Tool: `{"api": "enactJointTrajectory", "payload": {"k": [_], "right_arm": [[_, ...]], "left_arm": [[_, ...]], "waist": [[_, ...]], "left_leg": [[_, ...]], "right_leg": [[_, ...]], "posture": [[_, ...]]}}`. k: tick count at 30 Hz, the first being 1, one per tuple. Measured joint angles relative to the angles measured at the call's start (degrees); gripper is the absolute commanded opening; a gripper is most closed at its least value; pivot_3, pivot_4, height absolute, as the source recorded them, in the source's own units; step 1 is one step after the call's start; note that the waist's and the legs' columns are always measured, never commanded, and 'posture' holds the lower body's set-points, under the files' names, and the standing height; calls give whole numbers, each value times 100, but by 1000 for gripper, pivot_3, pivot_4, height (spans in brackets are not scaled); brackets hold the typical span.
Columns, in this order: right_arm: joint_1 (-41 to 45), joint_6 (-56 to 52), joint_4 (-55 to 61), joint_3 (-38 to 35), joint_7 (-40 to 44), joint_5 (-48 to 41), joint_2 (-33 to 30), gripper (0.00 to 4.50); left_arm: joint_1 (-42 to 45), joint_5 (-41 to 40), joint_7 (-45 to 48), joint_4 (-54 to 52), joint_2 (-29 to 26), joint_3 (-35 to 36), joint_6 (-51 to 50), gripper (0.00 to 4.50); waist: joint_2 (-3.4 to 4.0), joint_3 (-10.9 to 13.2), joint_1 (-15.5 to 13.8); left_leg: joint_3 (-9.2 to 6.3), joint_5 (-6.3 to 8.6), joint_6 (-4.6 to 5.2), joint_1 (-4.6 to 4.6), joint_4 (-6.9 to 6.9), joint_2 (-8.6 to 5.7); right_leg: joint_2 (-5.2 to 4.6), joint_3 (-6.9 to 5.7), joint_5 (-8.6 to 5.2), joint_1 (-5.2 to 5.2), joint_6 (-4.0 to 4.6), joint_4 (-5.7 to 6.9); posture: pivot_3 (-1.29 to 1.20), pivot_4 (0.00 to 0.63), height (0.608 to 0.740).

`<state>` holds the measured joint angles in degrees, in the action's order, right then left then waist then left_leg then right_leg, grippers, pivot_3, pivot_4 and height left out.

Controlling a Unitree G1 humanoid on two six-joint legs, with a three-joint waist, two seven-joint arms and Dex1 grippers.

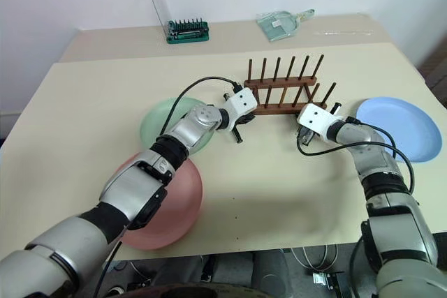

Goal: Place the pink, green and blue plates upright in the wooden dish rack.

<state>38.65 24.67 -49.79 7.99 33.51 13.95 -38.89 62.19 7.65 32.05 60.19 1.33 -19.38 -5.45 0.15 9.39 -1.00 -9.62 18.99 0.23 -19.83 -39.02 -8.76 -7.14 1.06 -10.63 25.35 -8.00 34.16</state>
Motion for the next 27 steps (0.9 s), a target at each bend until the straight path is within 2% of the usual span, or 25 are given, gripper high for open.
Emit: {"api": "enactJointTrajectory", "payload": {"k": [8, 27], "right_arm": [[361, 311, -583, 207, -411, 279, 99, 35], [601, 306, -931, 292, -1093, 510, 306, 35]], "left_arm": [[168, 121, -282, 397, 56, 104, 219, 0], [409, 295, -704, 947, -33, 392, 455, 0]], "waist": [[0, 0, 42], [1, -1, 76]], "left_leg": [[0, 0, 0, 0, 2, 0], [0, 0, 0, -8, 2, 0]], "right_leg": [[0, 1, 1, 2, -1, -1], [1, 2, 1, 11, -1, 0]], "posture": [[0, 150, 740], [0, 150, 740]]}}
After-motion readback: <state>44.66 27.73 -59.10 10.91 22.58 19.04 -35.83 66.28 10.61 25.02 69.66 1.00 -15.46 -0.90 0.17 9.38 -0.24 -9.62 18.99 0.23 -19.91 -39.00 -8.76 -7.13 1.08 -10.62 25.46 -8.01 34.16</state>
